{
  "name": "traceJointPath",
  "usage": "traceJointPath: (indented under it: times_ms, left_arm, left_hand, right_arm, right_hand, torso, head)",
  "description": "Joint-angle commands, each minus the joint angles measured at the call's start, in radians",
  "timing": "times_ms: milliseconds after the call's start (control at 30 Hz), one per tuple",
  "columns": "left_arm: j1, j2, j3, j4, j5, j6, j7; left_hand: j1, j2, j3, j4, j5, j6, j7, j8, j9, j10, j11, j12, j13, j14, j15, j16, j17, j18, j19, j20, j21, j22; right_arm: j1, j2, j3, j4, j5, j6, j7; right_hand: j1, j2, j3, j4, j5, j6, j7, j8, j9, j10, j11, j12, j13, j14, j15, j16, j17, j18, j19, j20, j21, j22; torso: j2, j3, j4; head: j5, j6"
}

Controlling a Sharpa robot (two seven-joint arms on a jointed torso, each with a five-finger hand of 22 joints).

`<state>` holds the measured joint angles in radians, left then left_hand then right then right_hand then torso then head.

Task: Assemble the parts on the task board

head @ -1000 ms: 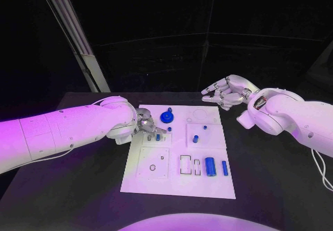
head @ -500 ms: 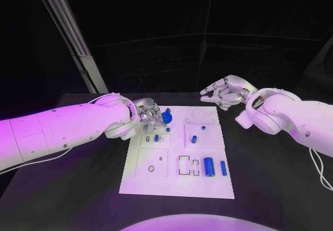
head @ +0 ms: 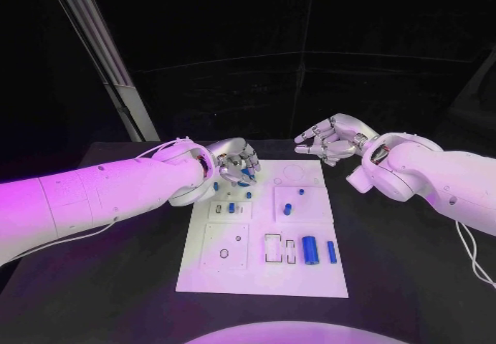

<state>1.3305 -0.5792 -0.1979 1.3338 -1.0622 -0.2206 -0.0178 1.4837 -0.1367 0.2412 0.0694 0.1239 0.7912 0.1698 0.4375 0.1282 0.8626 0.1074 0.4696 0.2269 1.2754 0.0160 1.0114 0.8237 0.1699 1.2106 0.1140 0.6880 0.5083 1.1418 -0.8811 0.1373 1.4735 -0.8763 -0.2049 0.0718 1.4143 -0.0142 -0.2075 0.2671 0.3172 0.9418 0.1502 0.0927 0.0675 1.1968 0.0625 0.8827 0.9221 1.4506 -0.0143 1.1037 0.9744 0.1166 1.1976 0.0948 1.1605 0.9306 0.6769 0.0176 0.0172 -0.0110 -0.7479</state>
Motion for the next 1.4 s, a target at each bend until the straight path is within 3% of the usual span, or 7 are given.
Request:
traceJointPath:
  times_ms: [33,233,300,467,1100,1200,1400]
  left_arm:
    - [-0.001,0.017,-0.009,-0.025,-0.168,0.034,0.106]
    - [-0.008,0.038,-0.025,-0.061,-0.263,0.085,0.107]
    - [-0.011,0.042,-0.027,-0.069,-0.283,0.095,0.105]
    - [-0.016,0.052,-0.029,-0.083,-0.311,0.111,0.096]
    - [-0.022,0.042,-0.029,-0.083,-0.328,0.097,0.066]
    - [-0.02,0.013,-0.023,-0.059,-0.275,0.1,0.06]
    - [0.002,-0.038,0.01,-0.056,-0.04,0.147,0.026]
  left_hand:
    - [-0.005,-0.011,0.002,-0.014,0.002,0.031,-0.002,-0.034,-0.024,0.015,-0.001,-0.027,-0.035,0.048,0.0,0.061,0.055,0.014,0.027,-0.002,0.007,0.002]
    - [-0.031,-0.018,-0.002,-0.036,0.001,0.081,-0.01,-0.089,-0.059,0.029,-0.005,-0.061,-0.091,0.134,-0.003,0.206,0.198,0.013,0.083,-0.005,0.041,0.02]
    - [-0.041,-0.018,-0.007,-0.04,0.001,0.096,-0.011,-0.104,-0.063,0.042,-0.008,-0.062,-0.103,0.163,-0.005,0.261,0.257,-0.003,0.126,-0.007,0.13,0.119]
    - [-0.054,-0.013,-0.01,-0.048,0.001,0.123,-0.016,-0.129,-0.064,0.073,-0.013,-0.062,-0.123,0.198,-0.011,0.33,0.335,-0.024,0.178,-0.013,0.248,0.252]
    - [-0.065,-0.004,-0.002,-0.054,0.002,0.156,-0.02,-0.152,-0.063,0.106,-0.018,-0.068,-0.145,0.215,-0.016,0.356,0.355,-0.038,0.21,-0.018,0.331,0.348]
    - [-0.085,-0.006,-0.009,-0.046,0.0,0.161,-0.02,-0.16,-0.064,0.114,-0.019,-0.069,-0.149,0.217,-0.017,0.358,0.354,-0.04,0.213,-0.019,0.339,0.357]
    - [-0.19,0.005,-0.061,0.022,-0.003,0.195,-0.017,-0.156,-0.058,0.186,-0.027,-0.02,-0.131,0.216,-0.021,0.356,0.34,-0.05,0.223,-0.022,0.388,0.42]
  right_arm:
    - [0.002,0.002,0.001,0.001,-0.007,-0.002,0.01]
    - [0.002,0.004,0.001,0.002,-0.011,-0.005,0.01]
    - [0.002,0.004,0.001,0.002,-0.011,-0.007,0.011]
    - [0.002,0.005,0.001,0.003,-0.012,-0.013,0.013]
    - [0.002,0.003,0.001,0.005,-0.012,-0.019,0.015]
    - [0.002,0.002,0.001,0.004,-0.012,-0.019,0.016]
    - [0.002,0.002,0.001,0.002,-0.012,-0.019,0.015]
  right_hand:
    - [-0.005,0.003,-0.006,-0.001,0.002,-0.007,0.001,0.006,0.001,-0.005,0.0,0.005,0.001,0.008,0.0,-0.004,0.001,0.015,-0.006,0.001,-0.007,0.0]
    - [-0.004,0.004,-0.006,-0.002,0.004,-0.007,0.001,0.006,0.001,-0.005,0.0,0.005,0.001,0.008,0.0,-0.004,0.002,0.016,-0.005,0.001,-0.007,0.0]
    - [-0.002,0.006,-0.005,-0.002,0.006,-0.007,0.001,0.006,0.001,-0.005,0.0,0.005,0.0,0.008,0.0,-0.005,0.001,0.016,-0.005,0.001,-0.007,0.0]
    - [-0.002,0.007,-0.005,-0.002,0.007,-0.007,0.001,0.006,0.001,-0.005,0.0,0.005,0.0,0.008,0.0,-0.005,0.002,0.015,-0.005,0.001,-0.007,0.0]
    - [0.0,0.008,-0.006,-0.002,0.009,-0.007,0.001,0.007,0.001,-0.005,0.0,0.006,0.0,0.008,0.0,-0.005,0.001,0.015,-0.004,0.001,-0.007,0.001]
    - [0.0,0.008,-0.006,-0.002,0.009,-0.007,0.001,0.007,0.001,-0.005,0.0,0.006,0.0,0.008,0.0,-0.005,0.001,0.015,-0.004,0.001,-0.007,0.001]
    - [0.001,0.009,-0.006,-0.002,0.013,-0.007,0.001,0.007,0.001,-0.006,0.0,0.006,0.0,0.009,0.0,-0.006,0.002,0.015,-0.004,0.001,-0.007,0.001]
  torso:
    - [-0.001,0.0005,0.0012]
    - [-0.001,0.0003,0.0008]
    - [-0.001,0.0004,0.0013]
    - [-0.001,0.0015,0.0011]
    - [-0.002,0.0006,0.0022]
    - [-0.002,0.0004,0.003]
    - [-0.003,0.0013,0.0039]
  head:
    - [-0.001,-0.001]
    - [-0.002,-0.002]
    - [-0.004,-0.002]
    - [-0.003,-0.002]
    - [-0.009,-0.003]
    - [-0.01,-0.004]
    - [-0.01,-0.002]
